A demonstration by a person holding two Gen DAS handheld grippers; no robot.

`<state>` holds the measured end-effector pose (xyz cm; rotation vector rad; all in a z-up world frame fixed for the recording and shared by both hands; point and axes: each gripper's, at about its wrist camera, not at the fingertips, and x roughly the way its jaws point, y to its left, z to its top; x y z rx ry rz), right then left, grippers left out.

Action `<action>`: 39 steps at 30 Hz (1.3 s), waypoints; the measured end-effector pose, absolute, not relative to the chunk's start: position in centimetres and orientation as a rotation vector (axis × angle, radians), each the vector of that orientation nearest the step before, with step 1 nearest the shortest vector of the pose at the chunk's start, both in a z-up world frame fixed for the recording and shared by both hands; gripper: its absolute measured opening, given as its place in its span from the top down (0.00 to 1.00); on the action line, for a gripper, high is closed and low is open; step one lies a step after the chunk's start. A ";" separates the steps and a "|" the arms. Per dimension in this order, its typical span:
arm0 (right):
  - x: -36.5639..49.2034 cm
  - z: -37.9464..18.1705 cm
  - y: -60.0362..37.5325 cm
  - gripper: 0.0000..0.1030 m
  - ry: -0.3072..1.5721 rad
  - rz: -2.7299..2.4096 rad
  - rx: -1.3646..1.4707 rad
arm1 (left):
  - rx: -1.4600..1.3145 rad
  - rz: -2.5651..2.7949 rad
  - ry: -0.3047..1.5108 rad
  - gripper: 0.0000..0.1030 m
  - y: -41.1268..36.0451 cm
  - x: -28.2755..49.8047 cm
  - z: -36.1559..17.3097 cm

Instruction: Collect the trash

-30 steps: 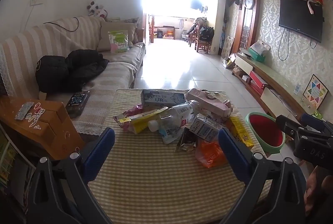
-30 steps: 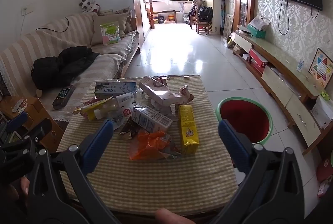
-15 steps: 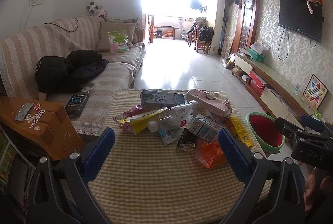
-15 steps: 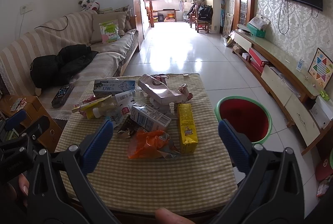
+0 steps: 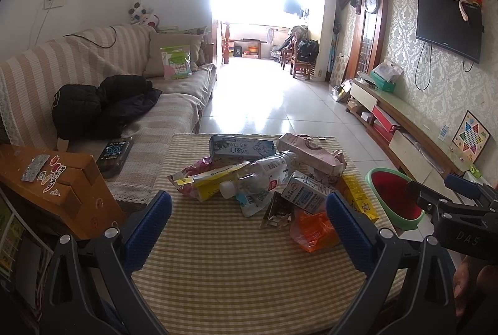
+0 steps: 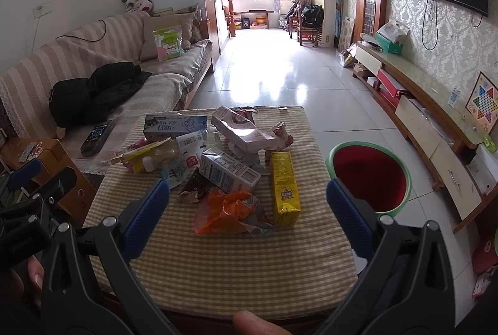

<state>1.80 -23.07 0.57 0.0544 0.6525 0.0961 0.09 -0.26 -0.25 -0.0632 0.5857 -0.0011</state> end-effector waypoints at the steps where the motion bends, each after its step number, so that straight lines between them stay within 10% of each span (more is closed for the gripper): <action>1: 1.7 0.5 -23.0 0.03 0.651 0.095 0.054 | -0.063 -0.001 0.585 0.08 -0.3 0.0 -0.2; 39: 1.5 -0.5 -23.3 0.03 0.673 0.108 0.062 | -0.076 -0.006 0.608 0.08 -0.3 0.4 -0.9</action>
